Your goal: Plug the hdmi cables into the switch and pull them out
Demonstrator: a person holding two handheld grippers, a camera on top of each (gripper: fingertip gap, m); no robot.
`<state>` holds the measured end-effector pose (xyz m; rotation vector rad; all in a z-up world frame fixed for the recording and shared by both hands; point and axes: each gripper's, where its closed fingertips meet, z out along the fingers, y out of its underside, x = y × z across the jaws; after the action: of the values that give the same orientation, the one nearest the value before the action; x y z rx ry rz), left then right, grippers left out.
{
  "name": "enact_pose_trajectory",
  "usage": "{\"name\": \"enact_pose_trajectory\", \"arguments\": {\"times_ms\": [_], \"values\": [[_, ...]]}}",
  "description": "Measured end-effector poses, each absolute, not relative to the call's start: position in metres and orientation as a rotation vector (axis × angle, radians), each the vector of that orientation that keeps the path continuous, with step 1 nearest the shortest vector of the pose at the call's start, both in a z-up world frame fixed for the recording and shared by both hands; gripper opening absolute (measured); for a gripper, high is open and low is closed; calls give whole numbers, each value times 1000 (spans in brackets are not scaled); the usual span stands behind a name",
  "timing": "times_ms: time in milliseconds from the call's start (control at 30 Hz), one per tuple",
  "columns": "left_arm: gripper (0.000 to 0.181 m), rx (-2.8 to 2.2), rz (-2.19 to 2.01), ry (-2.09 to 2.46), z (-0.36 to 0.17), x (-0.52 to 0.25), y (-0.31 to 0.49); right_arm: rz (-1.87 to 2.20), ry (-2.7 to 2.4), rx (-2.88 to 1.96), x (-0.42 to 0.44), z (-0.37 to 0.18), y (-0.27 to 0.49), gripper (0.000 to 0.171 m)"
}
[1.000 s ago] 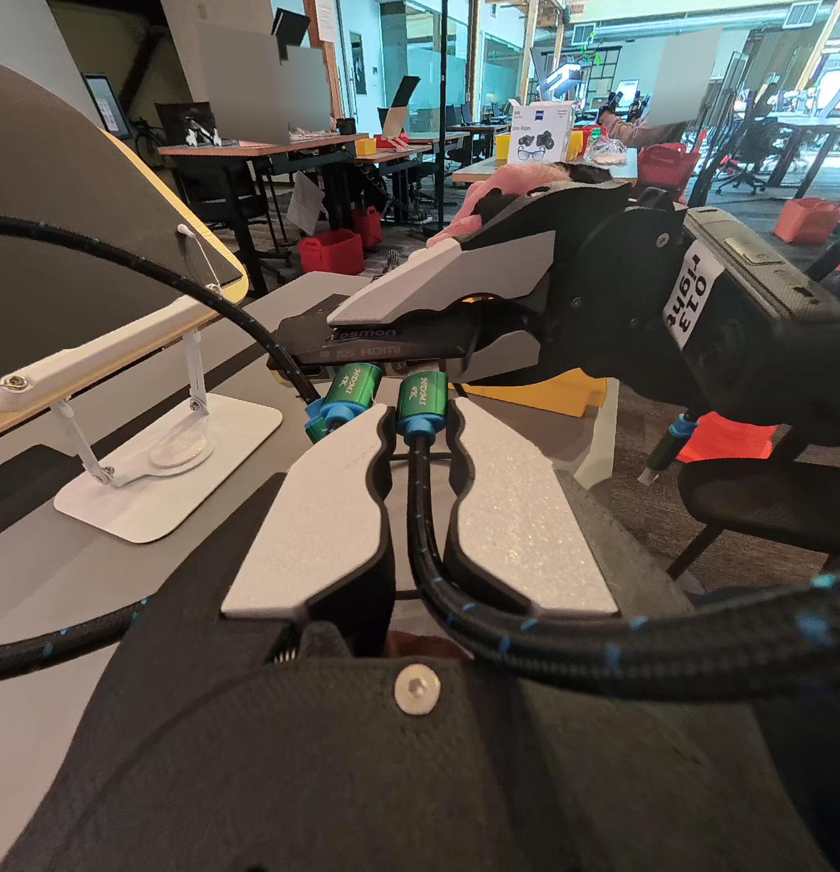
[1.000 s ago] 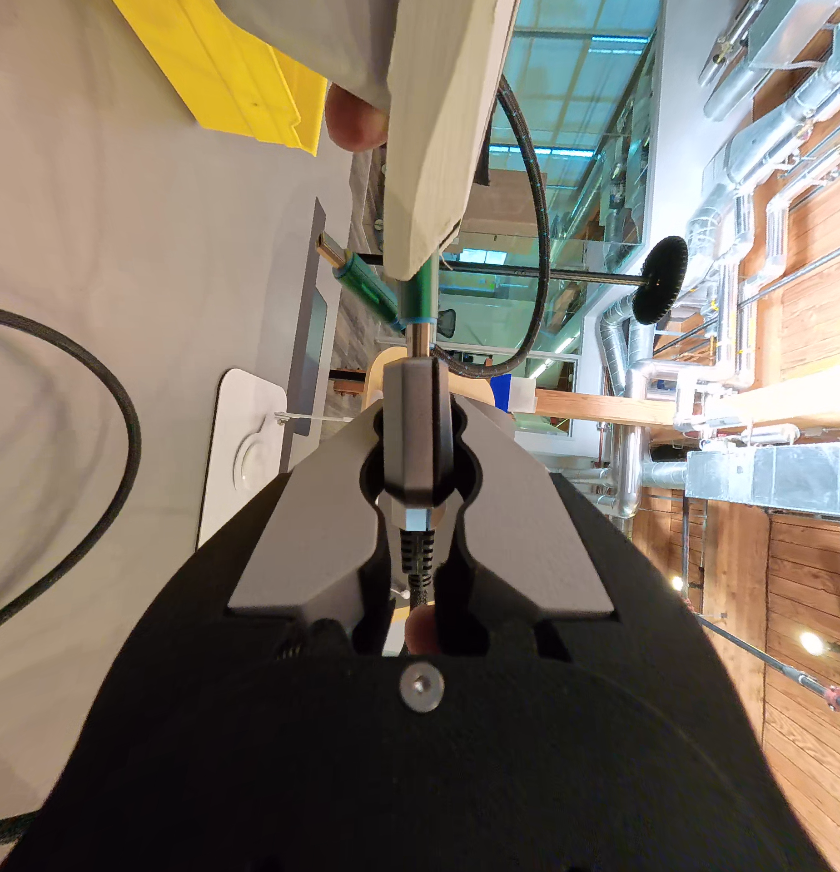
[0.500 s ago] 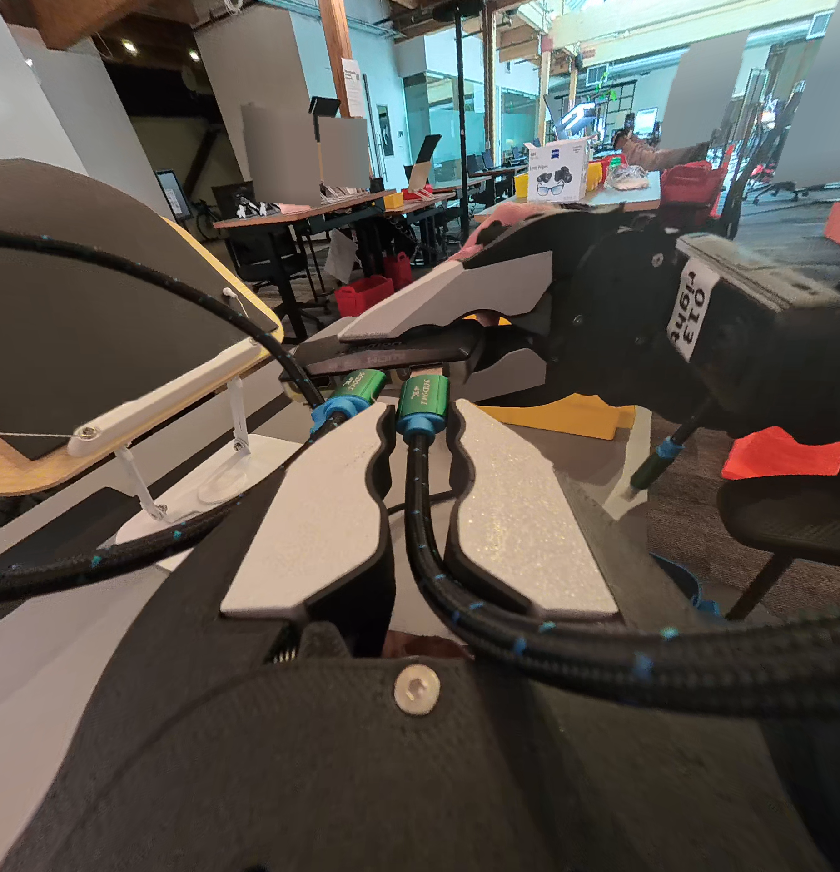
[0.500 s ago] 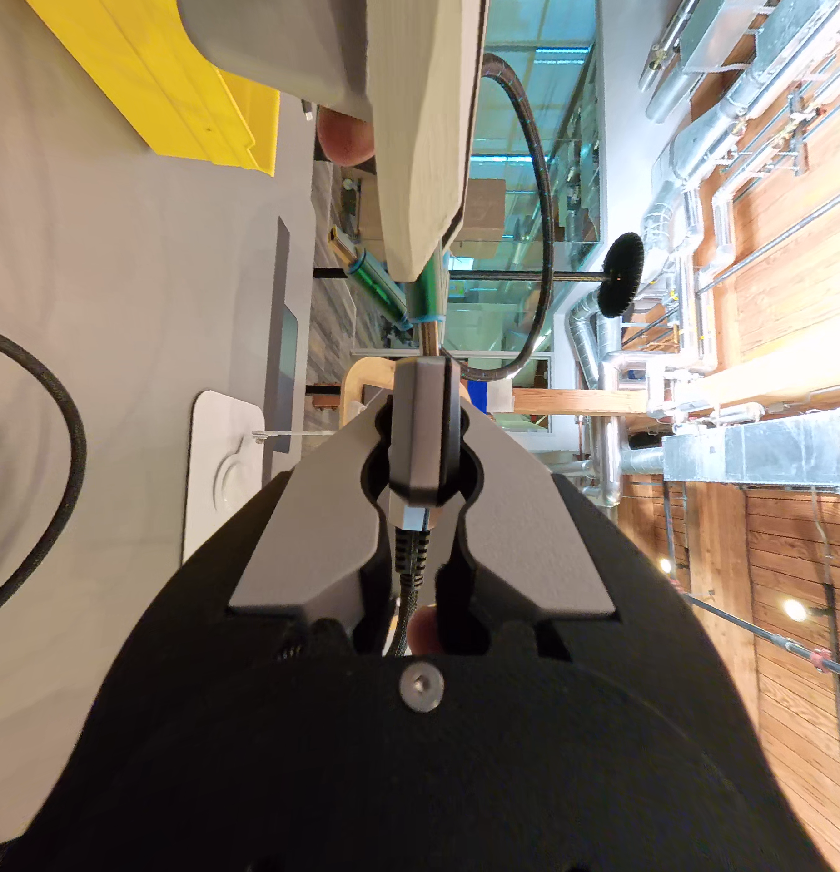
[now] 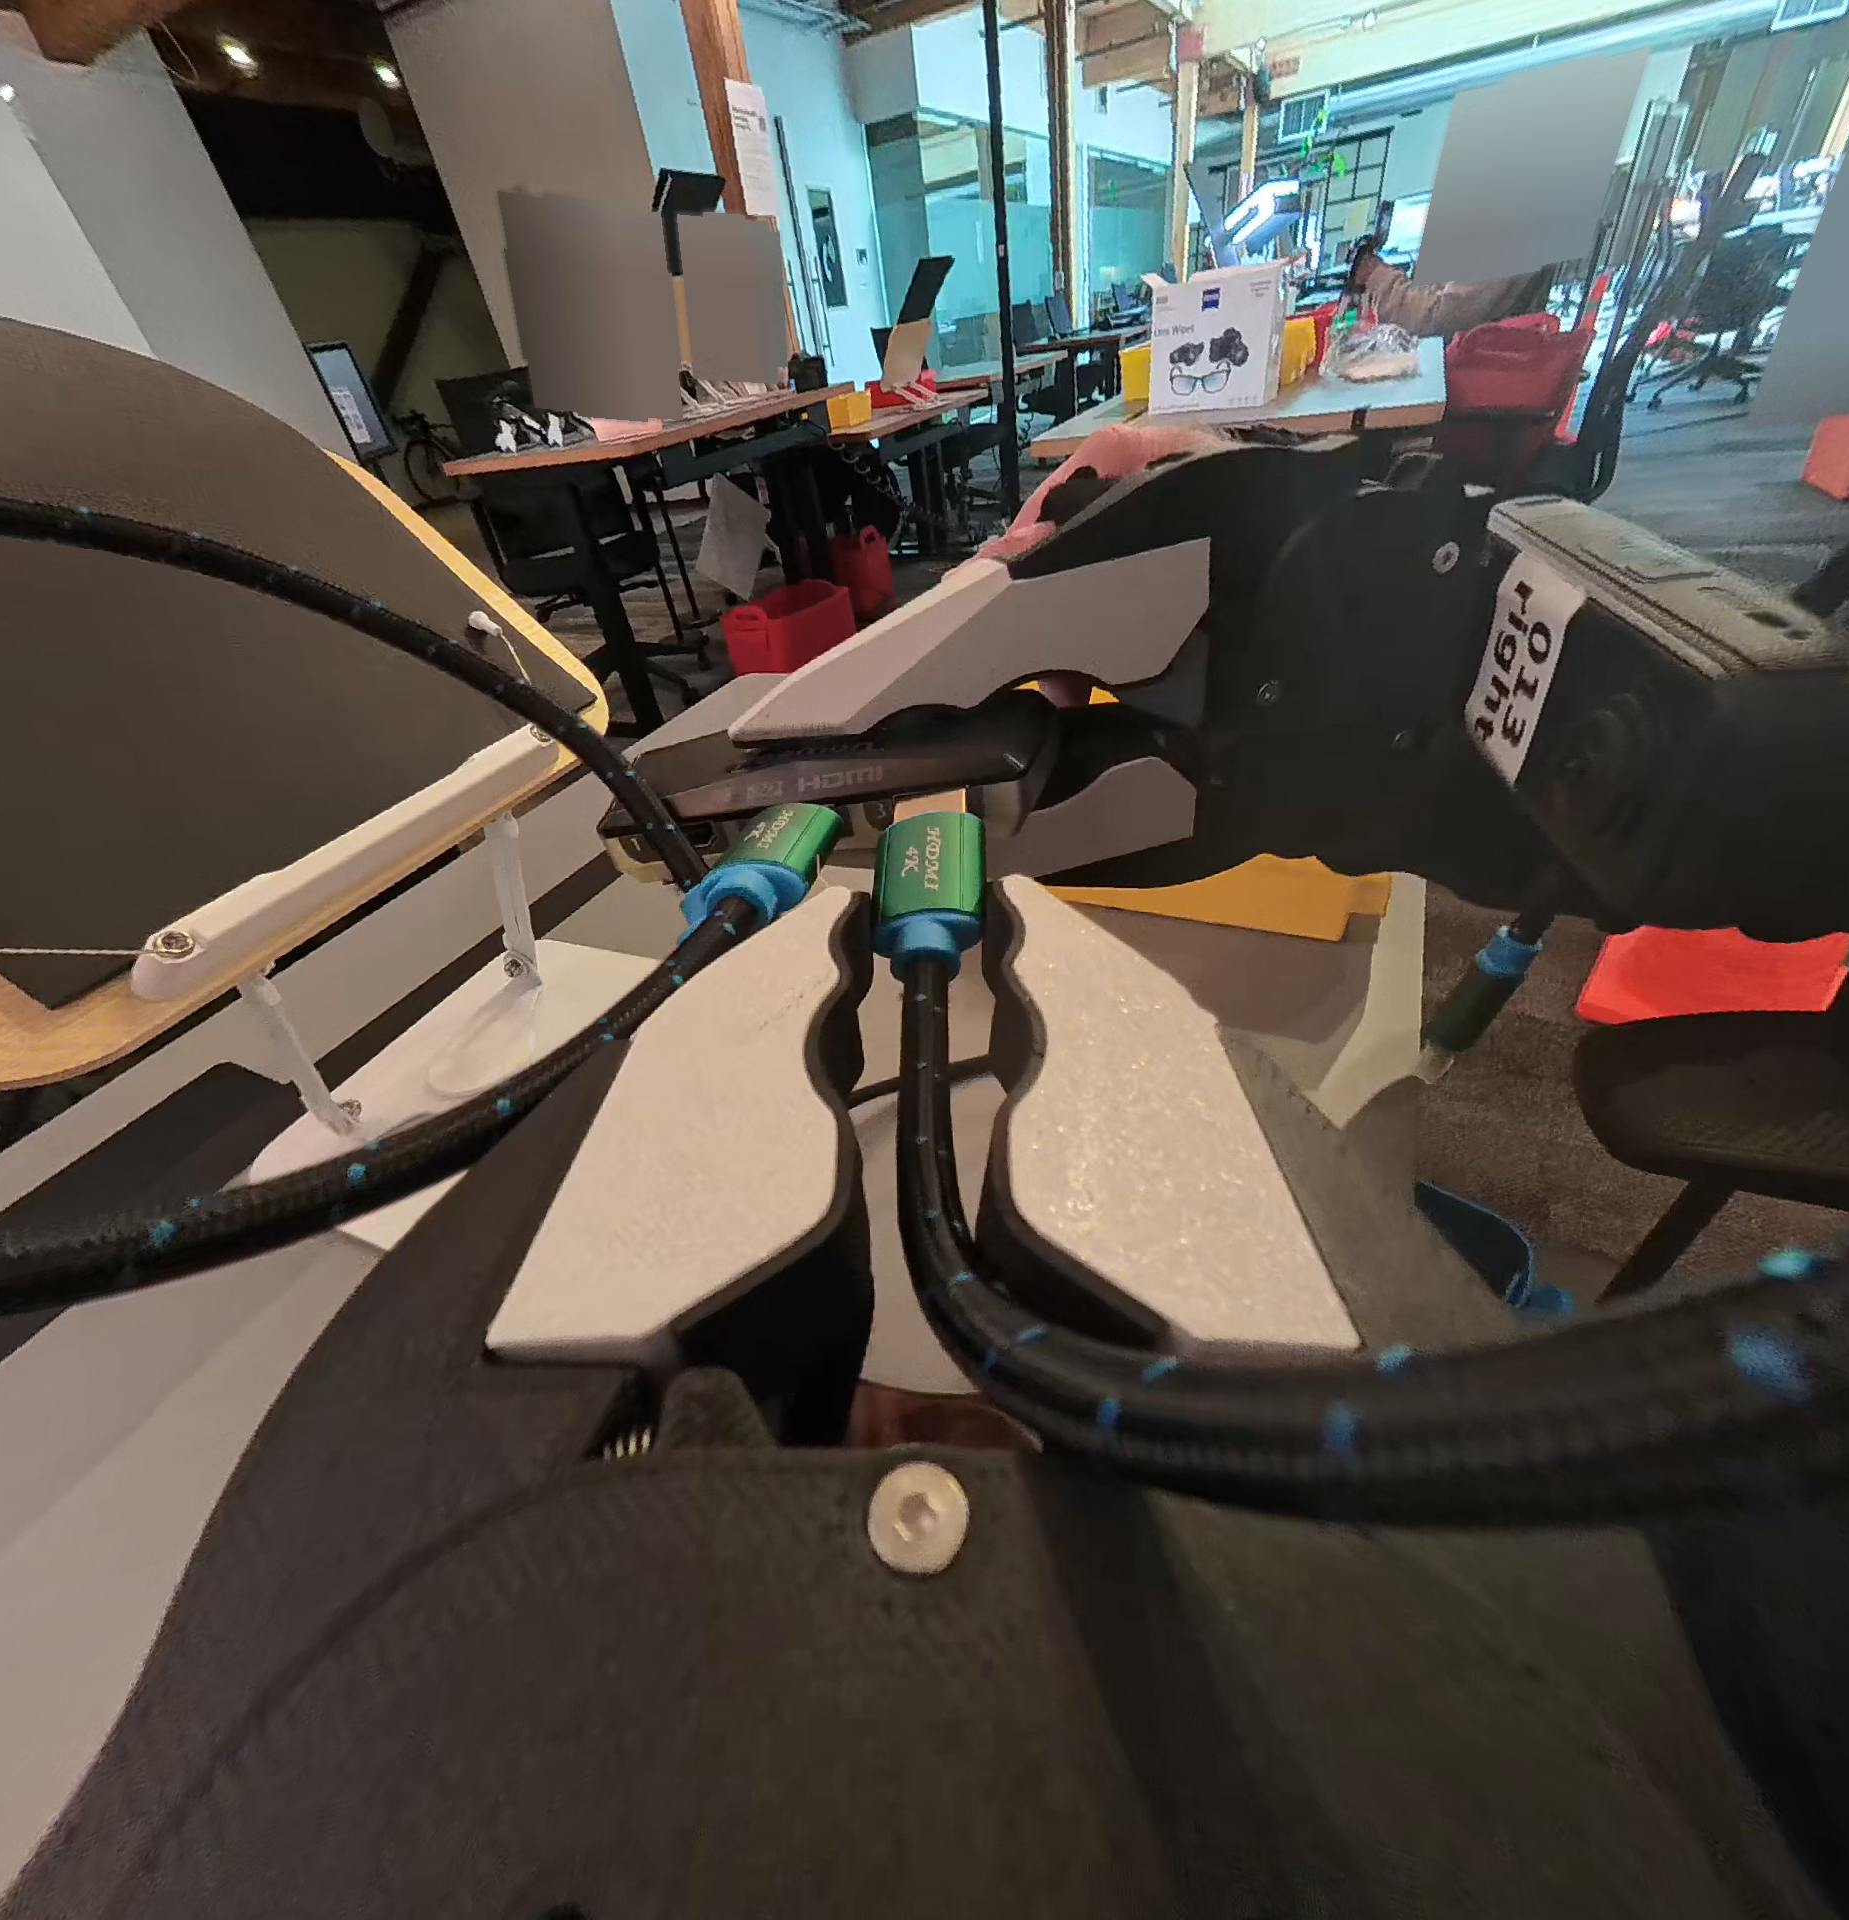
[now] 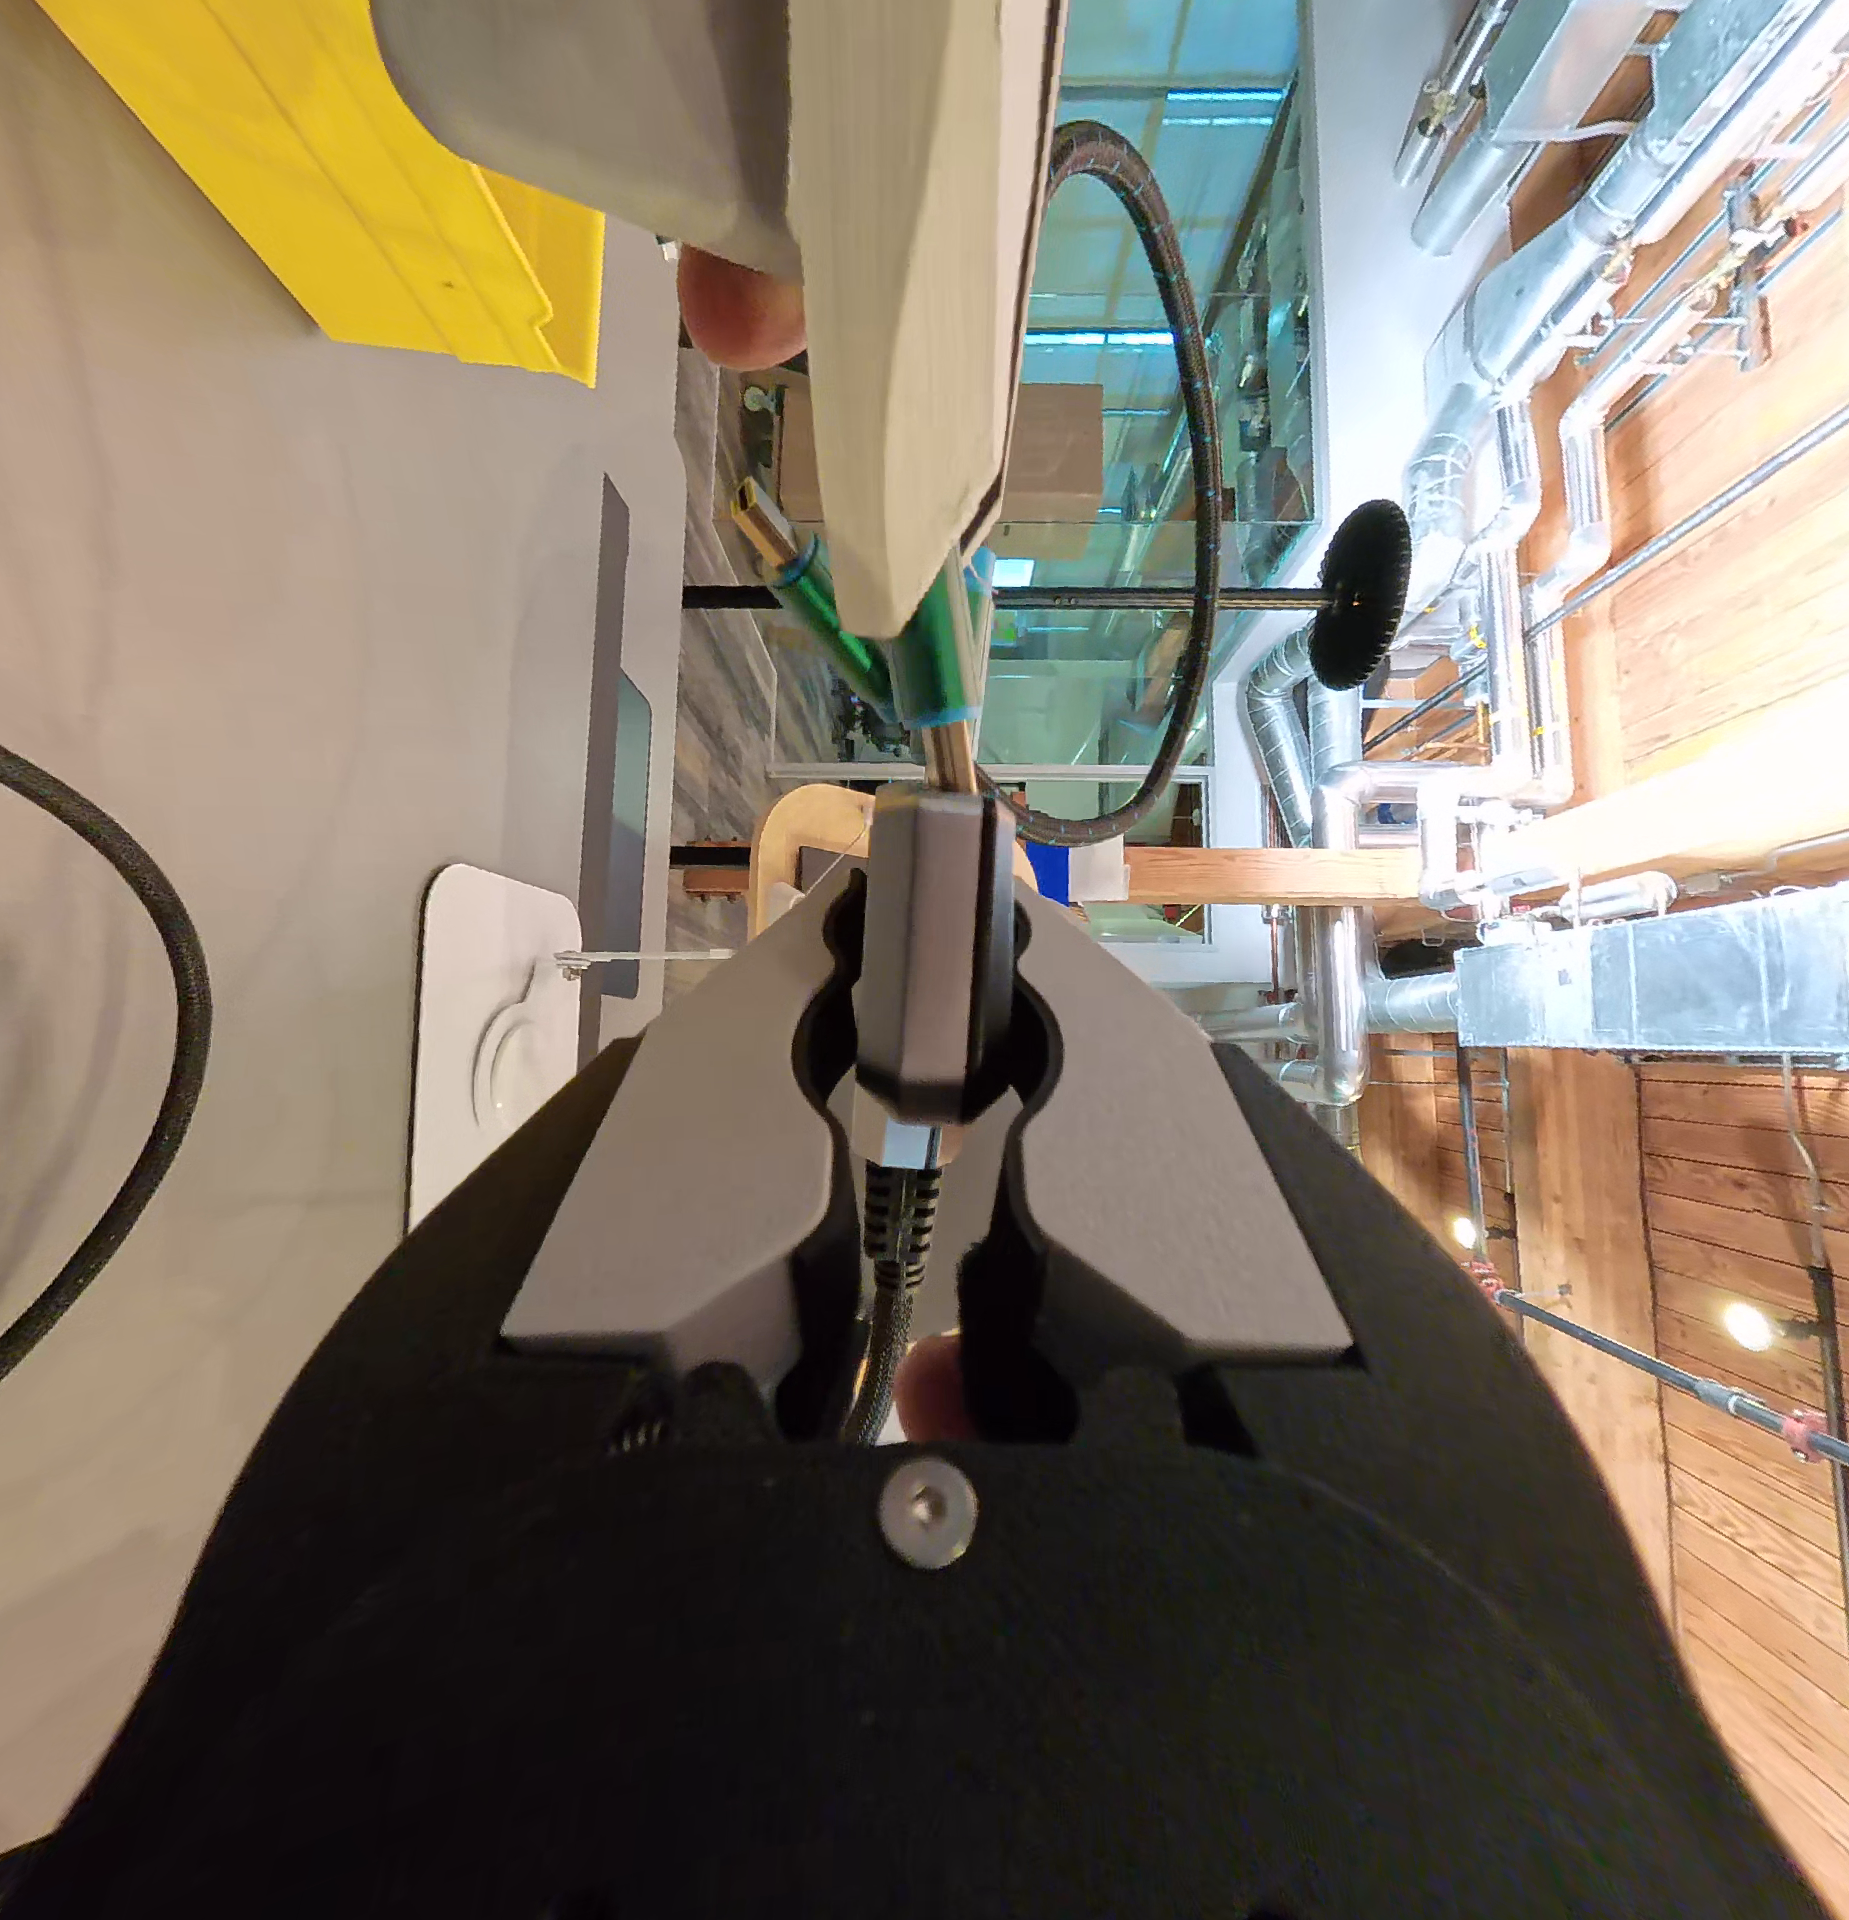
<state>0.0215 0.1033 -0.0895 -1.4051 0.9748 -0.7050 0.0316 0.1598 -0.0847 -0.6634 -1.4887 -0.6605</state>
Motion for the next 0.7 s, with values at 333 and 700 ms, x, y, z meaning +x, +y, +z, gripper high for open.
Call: {"name": "enact_pose_trajectory", "arguments": {"times_ms": [333, 700], "values": [[20, -1508, -691, 993, -97, 21, 106, -731, -1540, -626, 32, -90, 163, 19], [20, -1554, -657, 1006, -101, 20, 110, -755, -1544, -620, 31, -91, 166, 19]]}}
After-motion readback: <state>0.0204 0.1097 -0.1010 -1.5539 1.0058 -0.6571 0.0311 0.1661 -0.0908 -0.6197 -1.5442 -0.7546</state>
